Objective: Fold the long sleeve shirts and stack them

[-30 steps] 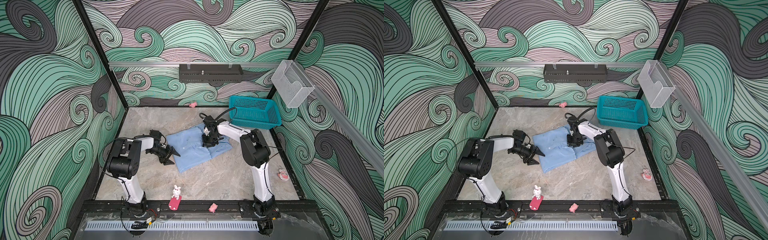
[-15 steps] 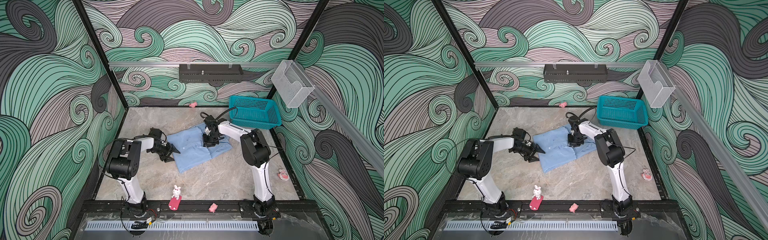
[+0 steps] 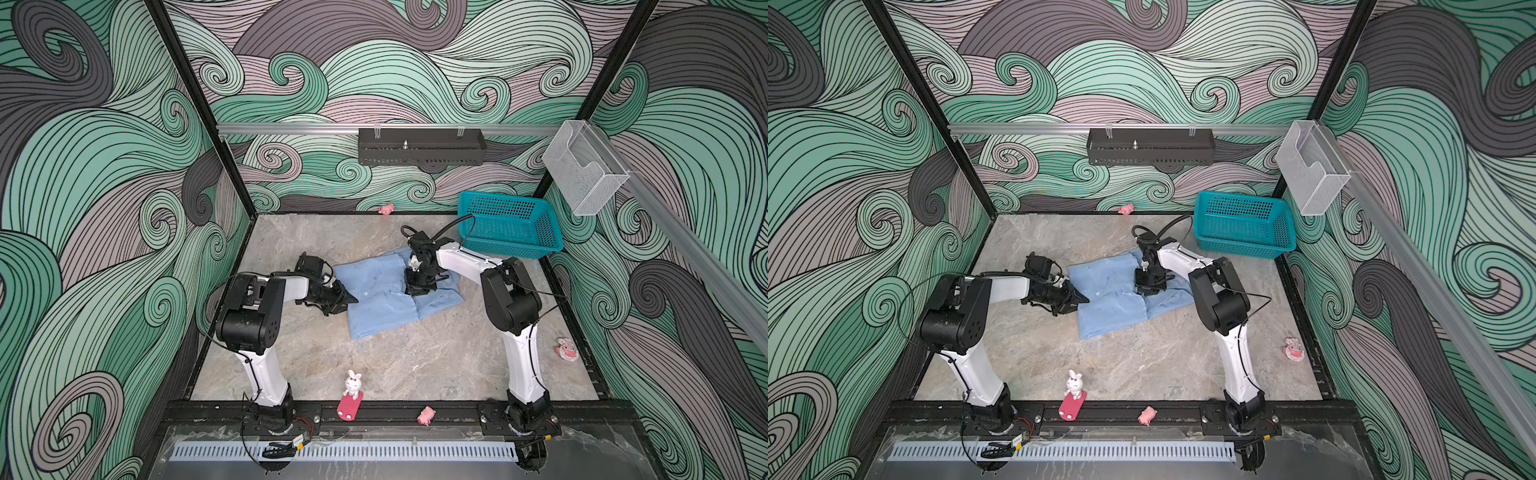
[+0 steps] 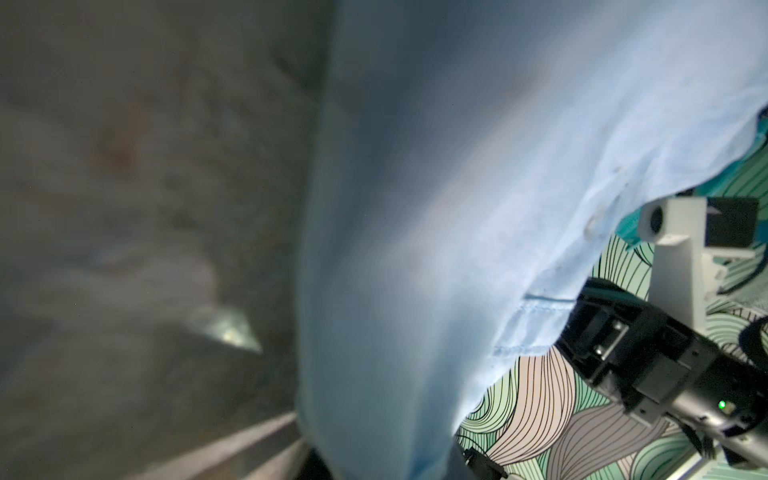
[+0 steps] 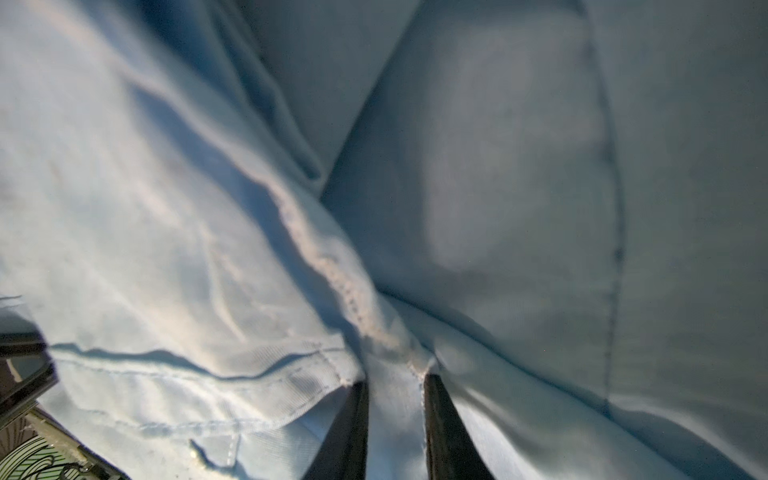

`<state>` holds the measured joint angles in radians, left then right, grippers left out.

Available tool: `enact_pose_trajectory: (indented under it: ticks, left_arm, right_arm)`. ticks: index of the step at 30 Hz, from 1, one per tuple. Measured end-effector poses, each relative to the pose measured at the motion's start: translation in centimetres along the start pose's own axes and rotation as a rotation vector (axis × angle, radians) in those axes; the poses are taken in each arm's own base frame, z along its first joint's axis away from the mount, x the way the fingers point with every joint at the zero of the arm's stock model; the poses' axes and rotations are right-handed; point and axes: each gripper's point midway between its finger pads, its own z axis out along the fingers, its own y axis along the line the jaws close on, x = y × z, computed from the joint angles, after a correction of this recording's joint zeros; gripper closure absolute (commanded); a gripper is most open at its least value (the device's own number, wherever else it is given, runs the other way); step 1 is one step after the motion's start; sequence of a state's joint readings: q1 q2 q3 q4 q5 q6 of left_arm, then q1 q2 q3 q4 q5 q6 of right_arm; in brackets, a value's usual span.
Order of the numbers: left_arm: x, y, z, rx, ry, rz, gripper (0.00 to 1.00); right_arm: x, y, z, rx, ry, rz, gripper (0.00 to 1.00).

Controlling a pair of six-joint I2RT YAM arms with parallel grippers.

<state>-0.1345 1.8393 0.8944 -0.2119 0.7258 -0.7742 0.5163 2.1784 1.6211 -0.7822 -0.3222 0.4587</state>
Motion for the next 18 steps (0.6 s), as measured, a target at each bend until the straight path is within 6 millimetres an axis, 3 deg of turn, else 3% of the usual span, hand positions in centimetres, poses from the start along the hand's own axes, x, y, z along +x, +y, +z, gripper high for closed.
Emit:
enact_pose_trajectory:
  ticks: [4,11,15,18]
  left_arm:
    - [-0.6,0.6,-0.6,-0.066,-0.045,0.014,1.00]
    - [-1.9,2.6,-4.9,-0.339,-0.143,0.031,1.00]
    - [-3.0,2.7,-8.2,-0.493,-0.189,0.068,1.00]
    - [-3.6,2.4,-10.6,-0.587,-0.214,0.095,1.00]
  right_arm:
    - [0.6,1.1,0.3,-0.043,0.001,0.014,0.77]
    - [2.6,4.6,0.7,-0.118,-0.007,-0.009,0.75]
    - [3.5,7.7,-1.4,-0.191,-0.080,-0.057,0.75]
    - [2.9,9.9,-4.0,-0.255,-0.160,-0.091,0.75]
